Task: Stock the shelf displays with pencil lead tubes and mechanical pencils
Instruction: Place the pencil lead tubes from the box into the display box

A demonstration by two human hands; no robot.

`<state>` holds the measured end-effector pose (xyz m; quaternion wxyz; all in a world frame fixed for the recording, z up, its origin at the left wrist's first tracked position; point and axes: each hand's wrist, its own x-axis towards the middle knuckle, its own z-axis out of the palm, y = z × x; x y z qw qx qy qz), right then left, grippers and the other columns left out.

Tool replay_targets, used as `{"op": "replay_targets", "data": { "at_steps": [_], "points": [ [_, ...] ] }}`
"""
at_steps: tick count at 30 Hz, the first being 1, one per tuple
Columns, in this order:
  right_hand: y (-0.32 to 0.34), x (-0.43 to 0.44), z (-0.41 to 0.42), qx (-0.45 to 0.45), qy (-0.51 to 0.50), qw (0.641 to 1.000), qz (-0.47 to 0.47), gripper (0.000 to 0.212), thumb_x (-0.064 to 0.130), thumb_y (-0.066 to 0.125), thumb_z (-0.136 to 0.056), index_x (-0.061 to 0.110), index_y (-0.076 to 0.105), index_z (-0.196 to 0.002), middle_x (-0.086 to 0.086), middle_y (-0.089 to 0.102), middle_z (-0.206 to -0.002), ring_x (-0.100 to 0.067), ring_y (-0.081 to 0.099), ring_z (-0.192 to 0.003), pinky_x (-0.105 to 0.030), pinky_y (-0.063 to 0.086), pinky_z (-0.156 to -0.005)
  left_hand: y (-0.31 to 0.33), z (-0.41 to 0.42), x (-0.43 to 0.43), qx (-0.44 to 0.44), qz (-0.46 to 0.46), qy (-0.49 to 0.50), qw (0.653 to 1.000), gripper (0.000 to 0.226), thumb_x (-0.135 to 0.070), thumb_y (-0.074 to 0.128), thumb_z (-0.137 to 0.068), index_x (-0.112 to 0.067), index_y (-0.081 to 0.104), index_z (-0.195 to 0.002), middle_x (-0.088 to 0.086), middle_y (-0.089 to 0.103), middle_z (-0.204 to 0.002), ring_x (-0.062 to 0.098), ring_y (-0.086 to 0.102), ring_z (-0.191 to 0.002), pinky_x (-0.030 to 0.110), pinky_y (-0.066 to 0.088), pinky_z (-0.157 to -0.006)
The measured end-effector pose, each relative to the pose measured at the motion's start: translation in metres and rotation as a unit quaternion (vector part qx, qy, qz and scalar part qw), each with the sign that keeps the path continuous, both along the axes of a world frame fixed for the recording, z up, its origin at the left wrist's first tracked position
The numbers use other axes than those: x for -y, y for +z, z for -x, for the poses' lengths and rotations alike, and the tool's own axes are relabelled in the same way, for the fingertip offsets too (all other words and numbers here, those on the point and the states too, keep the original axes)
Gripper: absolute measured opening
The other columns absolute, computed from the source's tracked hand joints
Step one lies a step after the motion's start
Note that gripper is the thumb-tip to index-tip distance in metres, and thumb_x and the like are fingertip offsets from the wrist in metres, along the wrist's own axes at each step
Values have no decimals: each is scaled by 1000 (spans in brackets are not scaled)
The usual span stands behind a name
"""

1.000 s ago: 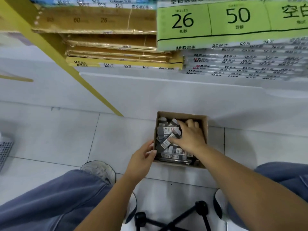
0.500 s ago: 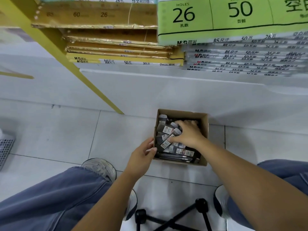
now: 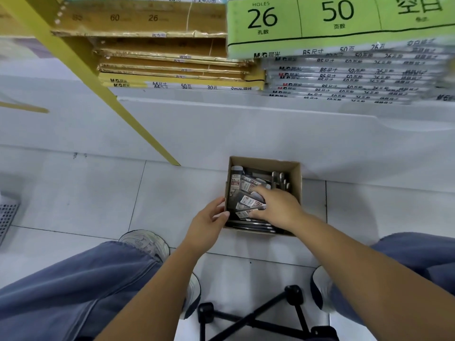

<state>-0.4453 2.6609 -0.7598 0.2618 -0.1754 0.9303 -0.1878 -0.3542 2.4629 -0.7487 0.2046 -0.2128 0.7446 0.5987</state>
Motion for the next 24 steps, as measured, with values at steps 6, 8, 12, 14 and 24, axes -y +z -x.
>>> {"op": "replay_targets", "data": {
  "at_steps": [6,8,12,14,24],
  "points": [
    [-4,2,-12,75,-2,996,37,63,37,75,-79,31,42,-132,-7,49,-132,-26,53,-113,-30,43,-86,2,0,-1,-3,5,-5,1000,40,-16,54,-102,-28,51,-140,-3,66,-125,-11,65,-89,8,48,-68],
    [-8,4,-18,76,-21,995,54,61,35,74,-81,29,43,-134,-8,45,-133,-25,48,-119,-30,40,-93,4,0,-1,-1,6,-3,1000,40,-17,54,-102,-31,51,-139,-2,66,-125,-11,64,-87,8,48,-67],
    [-15,4,-27,47,-64,996,45,63,37,70,-84,24,42,-138,-6,38,-139,-24,29,-132,-35,30,-109,5,-1,-2,-7,-3,-1,1000,36,-14,54,-102,-34,51,-132,-6,67,-119,-15,65,-86,7,48,-66],
    [-15,3,-25,52,-62,996,46,61,37,72,-83,22,45,-135,-7,43,-136,-24,35,-129,-33,33,-105,4,-1,-2,-6,-8,1,1000,37,-14,54,-102,-32,51,-134,-7,66,-118,-15,65,-87,6,48,-66],
    [-3,-3,-21,145,-161,960,179,45,25,80,-76,34,58,-114,10,67,-106,-5,63,-90,-20,47,-75,3,0,-1,16,-2,2,1000,38,-20,55,-101,-38,50,-134,-9,64,-119,-8,64,-94,6,50,-67]
  ]
}}
